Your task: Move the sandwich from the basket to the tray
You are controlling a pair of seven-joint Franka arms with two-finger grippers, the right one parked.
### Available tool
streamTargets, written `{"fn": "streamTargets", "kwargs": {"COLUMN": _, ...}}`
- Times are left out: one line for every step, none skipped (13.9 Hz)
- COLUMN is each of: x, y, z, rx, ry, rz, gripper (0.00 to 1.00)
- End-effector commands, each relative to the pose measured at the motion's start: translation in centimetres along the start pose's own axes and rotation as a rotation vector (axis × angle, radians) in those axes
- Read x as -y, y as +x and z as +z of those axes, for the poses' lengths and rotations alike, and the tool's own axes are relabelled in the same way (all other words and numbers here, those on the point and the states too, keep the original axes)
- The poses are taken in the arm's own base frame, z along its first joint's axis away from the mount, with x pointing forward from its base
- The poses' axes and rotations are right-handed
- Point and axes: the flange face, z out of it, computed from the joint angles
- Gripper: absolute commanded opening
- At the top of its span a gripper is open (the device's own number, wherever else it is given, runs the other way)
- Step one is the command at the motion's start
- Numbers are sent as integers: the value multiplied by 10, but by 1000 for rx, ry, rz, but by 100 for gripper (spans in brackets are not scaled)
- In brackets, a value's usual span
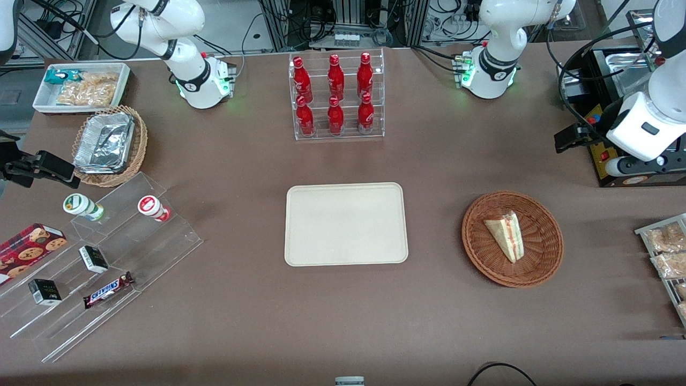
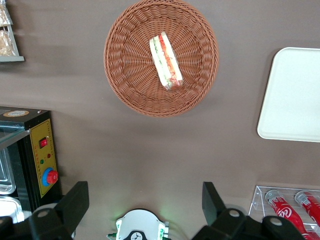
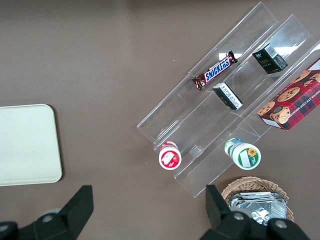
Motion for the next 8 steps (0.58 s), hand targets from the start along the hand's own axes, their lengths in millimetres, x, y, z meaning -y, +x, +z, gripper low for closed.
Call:
{"fn": "streamTargets", "kwargs": {"x": 1, "y": -4, "z": -5, "rx": 10, "ry": 0, "rz": -1, "gripper": 100}}
{"fn": "streamTargets", "kwargs": {"x": 1, "y": -2, "z": -7, "rx": 6, "ry": -2, "rz": -8, "gripper": 100}}
{"fn": "streamTargets", "kwargs": {"x": 2, "y": -1, "z": -6, "rx": 9, "ry": -2, "rz": -9, "gripper": 100}}
{"fn": "streamTargets", "kwargs": {"x": 3, "y": -1, "z": -3, "rx": 14, "ry": -2, "rz": -11, "gripper": 100}}
{"fn": "streamTargets", "kwargs": {"x": 4, "y": 1, "z": 1, "rx": 23, "ry": 1, "rz": -14, "gripper": 100}}
{"fn": "streamTargets", "kwargs": {"x": 4, "y": 4, "z": 5, "rx": 31, "ry": 2, "rz": -14, "gripper": 100}}
{"fn": "streamTargets", "kwargs": {"x": 4, "y": 11, "z": 15, "rx": 51, "ry": 9, "rz": -16, "gripper": 100}}
{"fn": "streamTargets", "kwargs": {"x": 5, "y": 14, "z": 21, "rx": 70, "ry": 14, "rz": -14, "gripper": 100}}
